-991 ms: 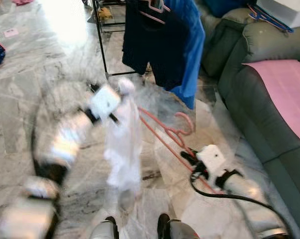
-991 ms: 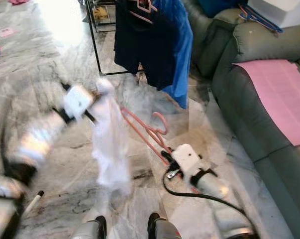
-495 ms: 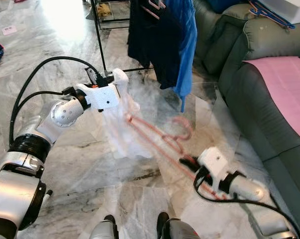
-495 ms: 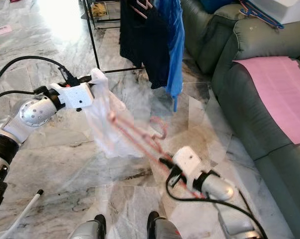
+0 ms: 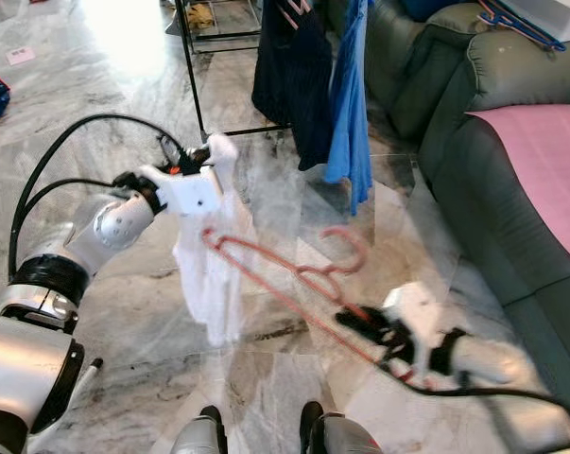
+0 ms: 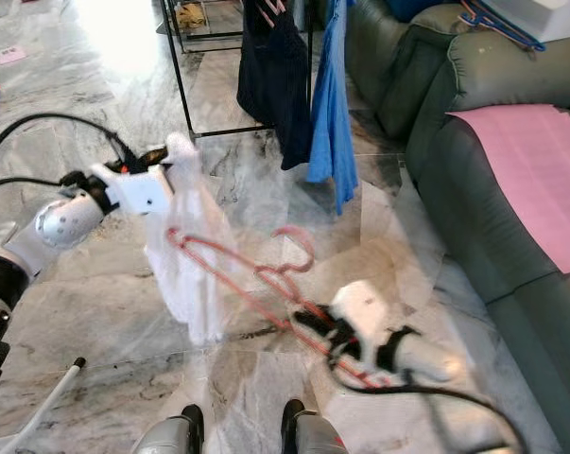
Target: Hang hanger
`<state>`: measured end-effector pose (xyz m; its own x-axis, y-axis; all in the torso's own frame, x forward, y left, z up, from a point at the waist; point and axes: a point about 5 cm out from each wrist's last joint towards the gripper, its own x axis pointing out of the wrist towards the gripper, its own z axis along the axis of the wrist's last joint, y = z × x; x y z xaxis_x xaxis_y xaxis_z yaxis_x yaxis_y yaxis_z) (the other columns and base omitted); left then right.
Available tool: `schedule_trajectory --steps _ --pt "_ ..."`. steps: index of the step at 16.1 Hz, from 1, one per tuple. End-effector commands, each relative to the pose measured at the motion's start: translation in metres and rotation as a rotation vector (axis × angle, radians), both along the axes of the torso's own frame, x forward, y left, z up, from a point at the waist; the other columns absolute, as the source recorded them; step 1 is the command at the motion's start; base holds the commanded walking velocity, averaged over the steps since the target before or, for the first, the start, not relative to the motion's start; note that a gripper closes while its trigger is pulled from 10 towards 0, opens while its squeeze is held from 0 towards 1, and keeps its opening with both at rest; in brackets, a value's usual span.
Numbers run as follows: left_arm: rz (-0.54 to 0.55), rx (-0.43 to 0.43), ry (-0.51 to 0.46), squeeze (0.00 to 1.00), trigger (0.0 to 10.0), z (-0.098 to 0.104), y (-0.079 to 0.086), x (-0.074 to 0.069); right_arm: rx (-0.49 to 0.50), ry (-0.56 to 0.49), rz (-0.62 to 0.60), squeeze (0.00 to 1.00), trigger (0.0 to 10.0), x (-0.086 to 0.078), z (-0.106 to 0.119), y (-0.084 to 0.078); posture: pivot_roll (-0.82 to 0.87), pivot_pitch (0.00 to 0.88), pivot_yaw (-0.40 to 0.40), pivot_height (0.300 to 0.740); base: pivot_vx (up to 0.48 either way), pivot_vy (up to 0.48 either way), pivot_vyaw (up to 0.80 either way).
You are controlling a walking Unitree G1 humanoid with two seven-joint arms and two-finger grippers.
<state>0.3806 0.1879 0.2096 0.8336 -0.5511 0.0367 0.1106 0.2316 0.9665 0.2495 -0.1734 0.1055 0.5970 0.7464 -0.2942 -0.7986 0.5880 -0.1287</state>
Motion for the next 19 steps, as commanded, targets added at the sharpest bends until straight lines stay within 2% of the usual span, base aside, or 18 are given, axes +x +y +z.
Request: schedule_trajectory --steps 1,3,5,7,9,12,14,19 --pt "0.004 0.013 -0.024 0.00 10.0 0.003 0.003 0.000 0.009 0.001 0.015 0.00 10.0 -0.003 0.006 -0.007 -0.02 0.273 -0.033 0.740 0.000 0.000 0.00" --pt "0.042 0.002 -0.005 0.00 10.0 -0.002 0.010 0.000 -0.002 0.020 0.023 0.00 10.0 -0.005 0.013 -0.019 -0.02 0.274 -0.030 0.740 0.000 0.000 0.00" --pt "0.073 -0.016 0.008 0.00 10.0 -0.005 0.014 0.001 -0.097 0.021 -0.015 0.00 10.0 -0.003 0.011 -0.035 -0.02 0.275 -0.026 0.740 0.000 0.000 0.00" --pt "0.032 -0.055 0.082 0.00 10.0 -0.015 0.008 -0.002 -0.235 -0.024 -0.126 0.00 10.0 0.009 0.005 -0.053 -0.03 0.278 -0.028 0.740 0.000 0.000 0.00" --pt "-0.005 -0.067 0.129 0.00 10.0 -0.024 0.003 -0.005 -0.325 -0.062 -0.165 0.00 10.0 0.016 0.000 -0.058 -0.03 0.280 -0.030 0.740 0.000 0.000 0.00" --pt "-0.075 -0.118 0.276 0.00 10.0 -0.041 -0.007 -0.012 -0.329 -0.123 -0.172 0.00 10.0 0.024 0.007 -0.056 -0.02 0.283 -0.033 0.740 0.000 0.000 0.00" --pt "-0.103 -0.111 0.300 0.00 10.0 -0.047 -0.011 -0.015 -0.324 -0.135 -0.149 0.00 10.0 0.027 0.007 -0.055 -0.02 0.284 -0.037 0.740 0.000 0.000 0.00" --pt "-0.167 -0.125 0.320 0.00 10.0 -0.043 -0.019 -0.017 -0.301 -0.115 -0.082 0.00 10.0 0.026 0.007 -0.051 -0.02 0.286 -0.042 0.740 0.000 0.000 0.00"
